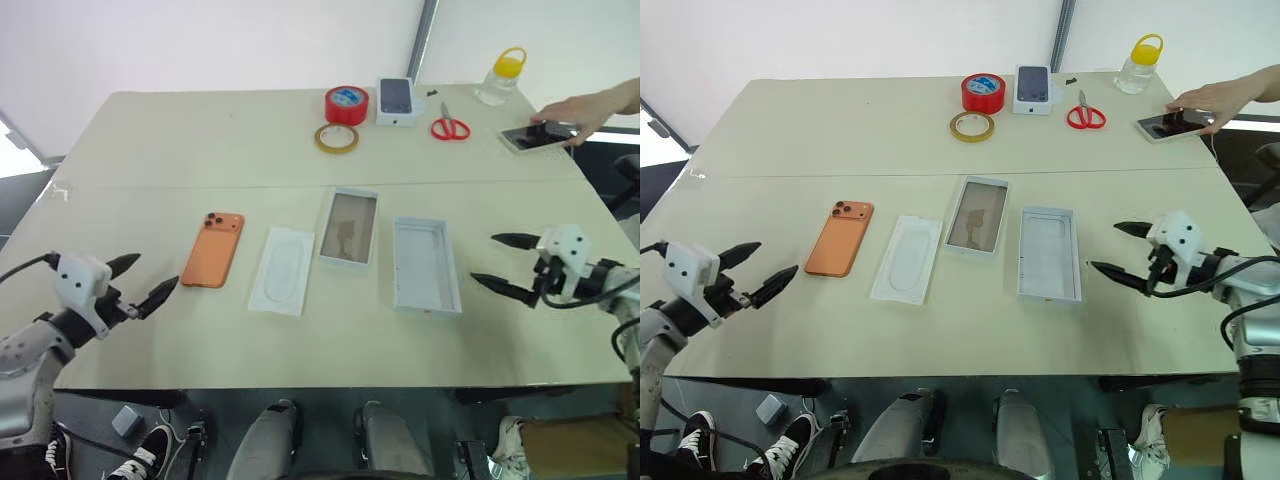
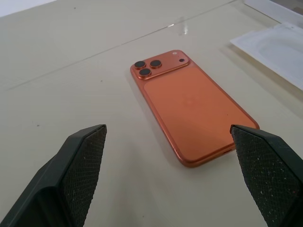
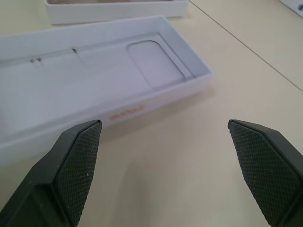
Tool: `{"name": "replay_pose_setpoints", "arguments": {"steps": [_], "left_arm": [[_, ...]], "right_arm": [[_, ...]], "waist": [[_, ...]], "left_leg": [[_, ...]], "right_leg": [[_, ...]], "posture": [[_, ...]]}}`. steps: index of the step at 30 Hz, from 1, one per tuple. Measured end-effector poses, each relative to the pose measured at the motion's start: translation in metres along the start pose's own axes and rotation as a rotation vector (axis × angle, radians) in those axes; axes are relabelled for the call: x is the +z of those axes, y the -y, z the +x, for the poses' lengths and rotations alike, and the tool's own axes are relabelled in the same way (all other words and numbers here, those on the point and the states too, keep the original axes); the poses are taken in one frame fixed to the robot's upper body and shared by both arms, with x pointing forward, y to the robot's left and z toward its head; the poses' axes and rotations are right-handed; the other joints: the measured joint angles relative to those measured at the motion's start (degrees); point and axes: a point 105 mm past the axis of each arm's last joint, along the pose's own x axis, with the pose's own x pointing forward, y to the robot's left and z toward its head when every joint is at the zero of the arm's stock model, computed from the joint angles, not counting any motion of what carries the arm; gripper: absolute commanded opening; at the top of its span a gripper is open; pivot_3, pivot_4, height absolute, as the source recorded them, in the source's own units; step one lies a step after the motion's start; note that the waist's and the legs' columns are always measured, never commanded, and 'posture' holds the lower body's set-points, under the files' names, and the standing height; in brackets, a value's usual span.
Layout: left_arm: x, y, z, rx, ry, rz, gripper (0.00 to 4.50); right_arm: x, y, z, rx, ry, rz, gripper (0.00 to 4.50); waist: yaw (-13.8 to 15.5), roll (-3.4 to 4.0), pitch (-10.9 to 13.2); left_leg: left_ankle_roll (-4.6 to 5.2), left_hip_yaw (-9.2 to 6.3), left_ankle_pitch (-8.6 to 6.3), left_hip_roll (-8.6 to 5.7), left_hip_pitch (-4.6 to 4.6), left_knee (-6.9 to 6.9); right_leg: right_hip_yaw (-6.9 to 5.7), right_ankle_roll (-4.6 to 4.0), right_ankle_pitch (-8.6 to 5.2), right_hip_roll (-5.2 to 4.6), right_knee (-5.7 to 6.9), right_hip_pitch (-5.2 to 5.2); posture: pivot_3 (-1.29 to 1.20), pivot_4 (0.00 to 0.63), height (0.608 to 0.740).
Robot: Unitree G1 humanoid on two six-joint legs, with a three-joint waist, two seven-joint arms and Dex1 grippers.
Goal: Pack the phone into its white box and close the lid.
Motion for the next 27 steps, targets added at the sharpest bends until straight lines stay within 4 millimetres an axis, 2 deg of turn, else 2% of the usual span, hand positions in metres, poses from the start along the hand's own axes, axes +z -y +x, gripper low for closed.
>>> {"name": "replay_pose_setpoints", "arguments": {"steps": [5, 20, 27], "left_arm": [[0.0026, -0.0015, -0.0008, 0.008, 0.017, -0.010, 4.40], [0.0091, -0.0010, 0.0010, -0.013, 0.036, 0.039, 4.40], [0.0054, 0.0033, 0.0053, -0.032, 0.015, 0.021, 4.40]], "right_arm": [[-0.0051, 0.0011, -0.0029, -0.006, -0.006, 0.011, 4.46], [0.0006, 0.0011, -0.0005, -0.001, 0.006, -0.004, 4.46], [0.0013, 0.0009, 0.0010, -0.005, 0.008, 0.002, 4.46]], "waist": [[-0.04, 0.01, 0.00], [-0.02, 0.01, 0.00], [0.00, 0.01, 0.00]], "left_leg": [[0.00, 0.01, 0.00, 0.00, 0.00, 0.01], [0.00, 0.01, 0.00, 0.00, 0.00, 0.00], [0.00, 0.01, 0.00, 0.00, 0.00, 0.00]], "right_leg": [[0.01, 0.00, 0.00, 0.00, 0.00, 0.00], [0.01, 0.00, 0.00, 0.00, 0.00, 0.00], [0.01, 0.00, 0.00, -0.01, 0.00, 0.00]], "posture": [[0.00, 0.150, 0.740], [0.00, 0.150, 0.740], [0.00, 0.150, 0.740]]}}
